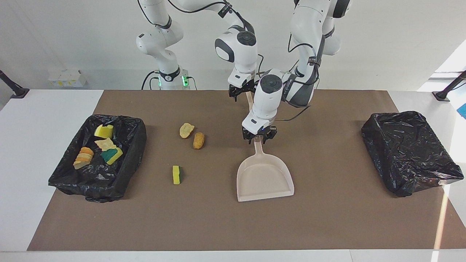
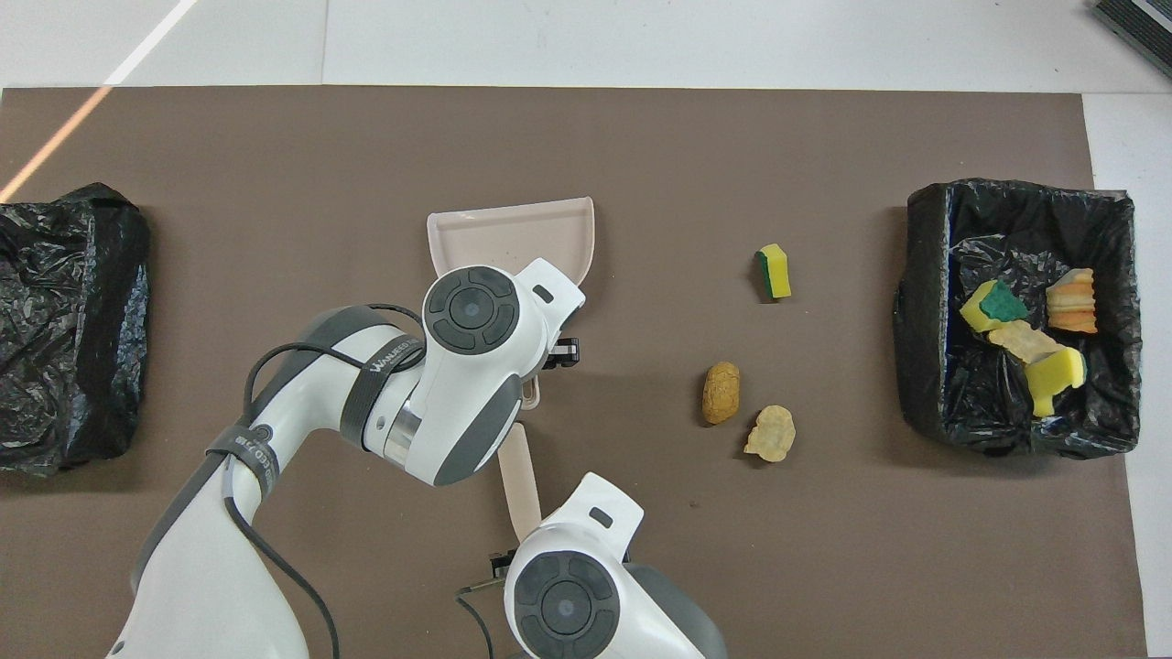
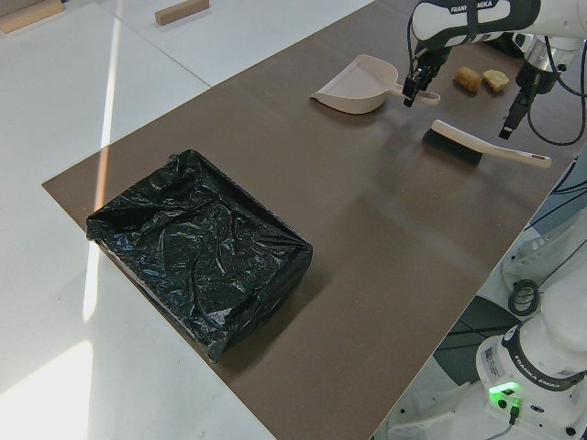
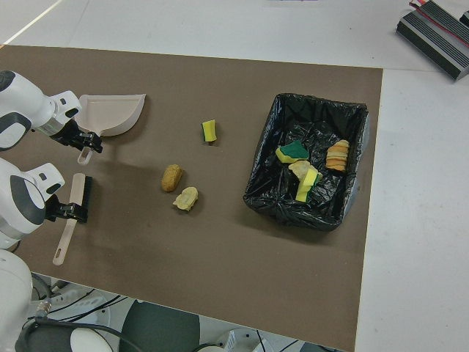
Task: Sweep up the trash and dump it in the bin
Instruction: 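Reach the left gripper toward the dustpan while the right gripper reaches the brush, then lift the dustpan with the left gripper while the right gripper lifts the brush, then move the right gripper's brush to the sponge while the left gripper positions the dustpan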
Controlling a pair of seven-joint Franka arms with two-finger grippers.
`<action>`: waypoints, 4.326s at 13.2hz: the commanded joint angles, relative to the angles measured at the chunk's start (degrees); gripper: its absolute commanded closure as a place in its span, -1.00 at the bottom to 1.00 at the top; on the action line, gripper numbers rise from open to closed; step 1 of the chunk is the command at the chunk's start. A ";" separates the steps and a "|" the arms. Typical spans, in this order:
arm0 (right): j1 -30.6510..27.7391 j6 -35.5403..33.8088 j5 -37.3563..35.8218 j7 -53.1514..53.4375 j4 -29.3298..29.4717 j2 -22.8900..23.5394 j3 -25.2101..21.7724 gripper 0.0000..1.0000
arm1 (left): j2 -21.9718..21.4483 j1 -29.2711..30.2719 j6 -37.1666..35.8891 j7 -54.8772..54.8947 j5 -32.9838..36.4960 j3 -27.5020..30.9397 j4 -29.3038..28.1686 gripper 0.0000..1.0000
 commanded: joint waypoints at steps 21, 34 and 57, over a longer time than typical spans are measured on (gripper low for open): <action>2.89 5.37 4.98 -2.33 -5.43 -0.95 2.66 0.42 | -2.92 8.23 -4.62 23.66 2.12 1.43 3.63 1.00; -8.08 0.11 3.84 0.39 1.34 -2.62 1.87 1.00 | -8.45 28.53 -22.90 68.10 2.29 1.51 9.18 1.00; -39.39 -15.54 -13.04 -30.90 21.40 16.02 2.13 1.00 | -16.35 10.53 -10.17 85.48 10.99 1.60 -14.63 1.00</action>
